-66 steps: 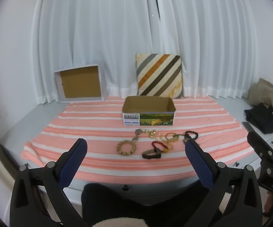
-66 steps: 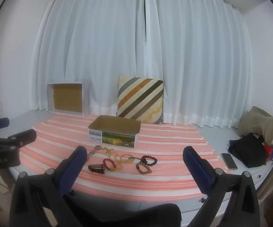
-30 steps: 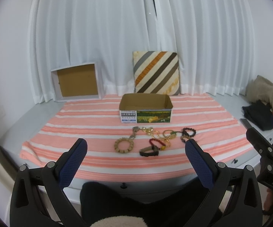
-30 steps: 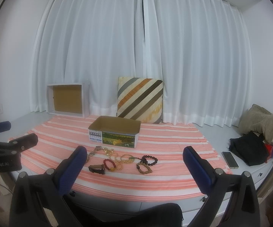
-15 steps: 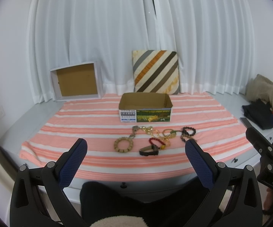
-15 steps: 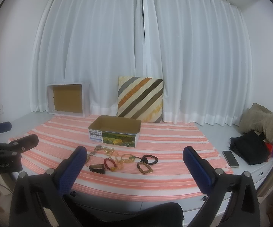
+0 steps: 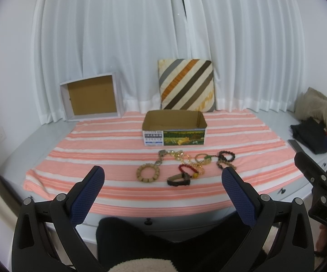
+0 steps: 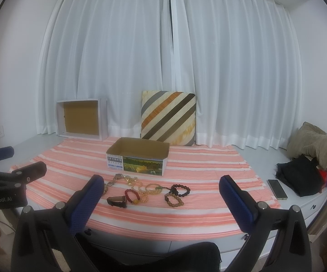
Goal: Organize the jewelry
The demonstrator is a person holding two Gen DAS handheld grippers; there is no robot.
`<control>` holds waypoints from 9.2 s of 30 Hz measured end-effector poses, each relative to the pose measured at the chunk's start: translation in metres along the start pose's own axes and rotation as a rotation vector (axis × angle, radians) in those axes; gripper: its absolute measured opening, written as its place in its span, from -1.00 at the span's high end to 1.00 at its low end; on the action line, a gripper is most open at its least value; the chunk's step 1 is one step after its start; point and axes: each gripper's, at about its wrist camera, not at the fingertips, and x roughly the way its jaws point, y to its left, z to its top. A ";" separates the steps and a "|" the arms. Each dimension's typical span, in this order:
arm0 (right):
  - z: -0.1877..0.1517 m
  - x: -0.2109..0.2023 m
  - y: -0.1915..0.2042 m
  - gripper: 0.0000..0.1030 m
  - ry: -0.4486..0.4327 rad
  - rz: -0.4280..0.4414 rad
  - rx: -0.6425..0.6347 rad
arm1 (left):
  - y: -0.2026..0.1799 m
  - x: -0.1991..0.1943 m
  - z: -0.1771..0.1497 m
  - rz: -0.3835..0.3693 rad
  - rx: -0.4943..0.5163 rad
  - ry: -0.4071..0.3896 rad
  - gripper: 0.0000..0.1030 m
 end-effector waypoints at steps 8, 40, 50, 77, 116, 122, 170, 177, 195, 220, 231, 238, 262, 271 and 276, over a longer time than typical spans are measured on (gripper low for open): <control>-0.005 0.000 0.002 -1.00 0.007 -0.001 0.005 | 0.003 -0.004 -0.004 0.001 0.004 0.006 -0.99; -0.022 0.001 0.008 -1.00 0.051 0.010 0.018 | -0.001 0.021 0.008 -0.004 0.022 0.082 -0.99; -0.009 0.011 0.003 -1.00 0.089 0.019 0.023 | -0.003 0.036 0.007 -0.004 0.023 0.118 -0.99; -0.107 0.192 -0.038 -1.00 0.297 0.085 0.035 | 0.023 0.261 -0.083 -0.031 0.039 0.405 -0.99; -0.154 0.353 -0.040 -1.00 0.585 0.055 0.043 | 0.050 0.396 -0.084 -0.048 0.017 0.558 -0.99; -0.153 0.361 -0.039 -1.00 0.567 0.046 0.041 | 0.050 0.408 -0.079 -0.039 0.002 0.545 -0.99; -0.006 0.324 -0.006 0.77 0.176 0.301 0.101 | 0.040 0.339 0.063 -0.207 -0.104 0.196 0.47; 0.064 0.384 0.012 0.77 0.152 0.342 0.076 | 0.040 0.401 0.111 -0.226 -0.129 0.227 0.47; 0.048 0.528 0.038 0.10 0.405 0.303 0.084 | 0.014 0.523 0.098 -0.178 -0.152 0.425 -0.41; -0.034 0.355 -0.019 -0.34 0.254 0.123 0.063 | 0.057 0.361 -0.013 -0.167 -0.101 0.333 -0.75; -0.127 0.292 -0.045 -0.34 0.373 0.045 0.034 | 0.047 0.301 -0.077 -0.322 -0.018 0.339 -0.80; -0.149 0.286 -0.044 -0.34 0.406 0.036 0.051 | 0.010 0.302 -0.096 -0.407 0.102 0.375 -0.84; -0.169 0.305 -0.029 -0.36 0.454 0.000 0.032 | -0.028 0.334 -0.117 -0.232 0.134 0.419 -0.99; -0.170 0.305 -0.029 -0.36 0.453 0.000 0.032 | -0.029 0.336 -0.116 -0.220 0.127 0.417 -0.99; -0.169 0.305 -0.029 -0.36 0.453 0.001 0.031 | -0.029 0.337 -0.116 -0.213 0.118 0.419 -0.99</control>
